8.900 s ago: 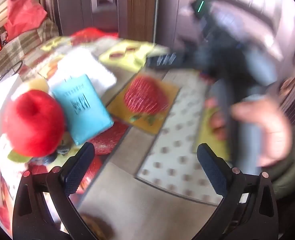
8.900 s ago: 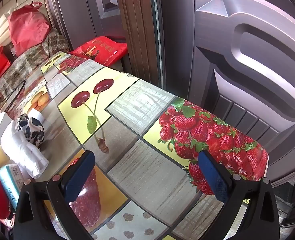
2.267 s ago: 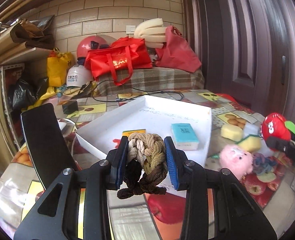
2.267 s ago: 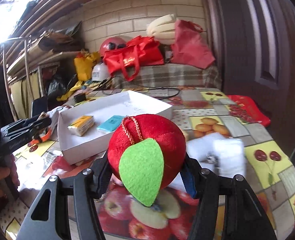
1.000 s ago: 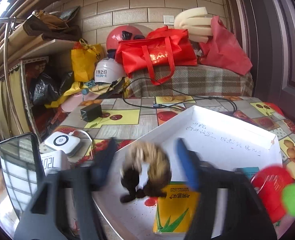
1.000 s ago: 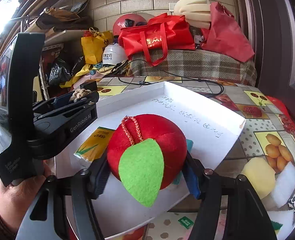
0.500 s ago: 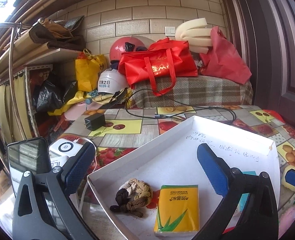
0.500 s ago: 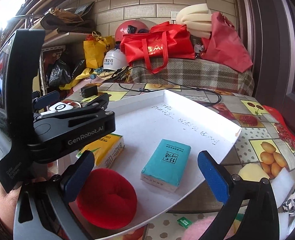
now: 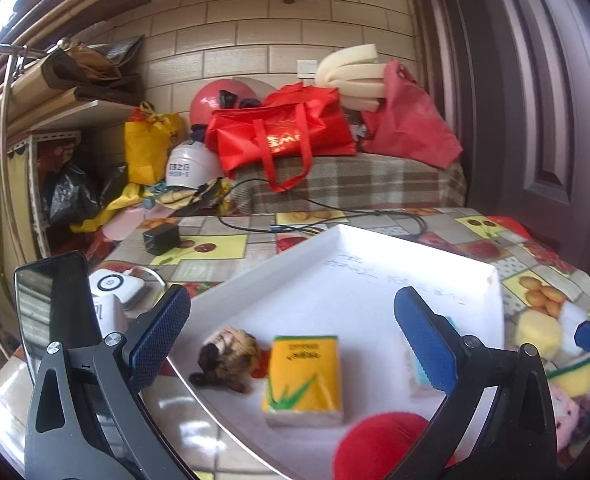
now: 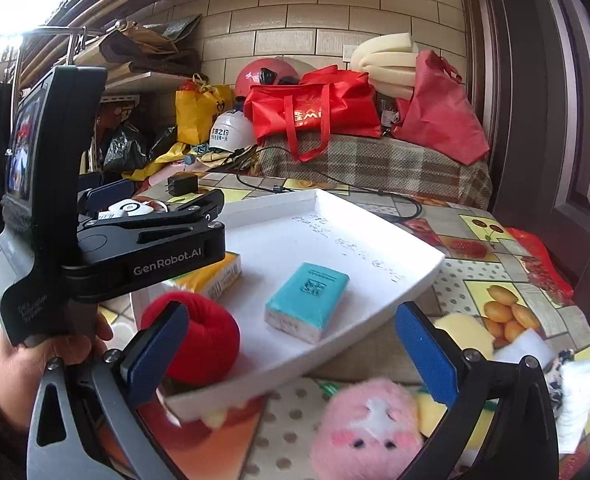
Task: Organize soft objects
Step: 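Grasp the pink plush with the left tool while the right tool grasps the white cloth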
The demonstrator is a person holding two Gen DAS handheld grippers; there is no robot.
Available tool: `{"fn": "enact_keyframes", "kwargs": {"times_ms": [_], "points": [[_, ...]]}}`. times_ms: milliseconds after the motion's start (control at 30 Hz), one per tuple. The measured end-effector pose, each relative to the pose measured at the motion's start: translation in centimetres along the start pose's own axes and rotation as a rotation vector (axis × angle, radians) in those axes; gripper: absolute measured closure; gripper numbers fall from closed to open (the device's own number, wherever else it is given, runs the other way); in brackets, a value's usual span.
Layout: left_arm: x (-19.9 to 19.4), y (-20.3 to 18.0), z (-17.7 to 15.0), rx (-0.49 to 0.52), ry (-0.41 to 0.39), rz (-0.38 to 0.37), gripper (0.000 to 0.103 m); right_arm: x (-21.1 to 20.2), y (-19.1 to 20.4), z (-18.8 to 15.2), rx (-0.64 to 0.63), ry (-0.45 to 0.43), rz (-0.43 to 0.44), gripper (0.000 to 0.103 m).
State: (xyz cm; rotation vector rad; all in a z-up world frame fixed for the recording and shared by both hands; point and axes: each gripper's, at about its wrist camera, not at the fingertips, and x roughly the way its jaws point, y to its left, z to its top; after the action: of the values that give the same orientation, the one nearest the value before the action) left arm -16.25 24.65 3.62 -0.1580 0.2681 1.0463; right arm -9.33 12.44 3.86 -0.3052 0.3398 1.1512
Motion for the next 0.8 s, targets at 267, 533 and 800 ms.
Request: {"fn": "enact_keyframes", "kwargs": {"times_ms": [267, 533, 800], "points": [[-2.8, -4.6, -0.9, 0.121, 0.028, -0.156, 0.0, -4.8, -8.0, -2.6, 0.116, -0.004, -0.144, 0.0], [-5.7, -11.4, -2.4, 0.332, 0.078, -0.341, 0.0, -8.0, -18.4, -5.5, 0.341, 0.068, -0.299, 0.008], [-3.9, -15.1, -4.2, 0.435, 0.289, -0.387, 0.0, -6.9, -17.7, -5.8, 0.315, 0.143, -0.238, 0.009]]}}
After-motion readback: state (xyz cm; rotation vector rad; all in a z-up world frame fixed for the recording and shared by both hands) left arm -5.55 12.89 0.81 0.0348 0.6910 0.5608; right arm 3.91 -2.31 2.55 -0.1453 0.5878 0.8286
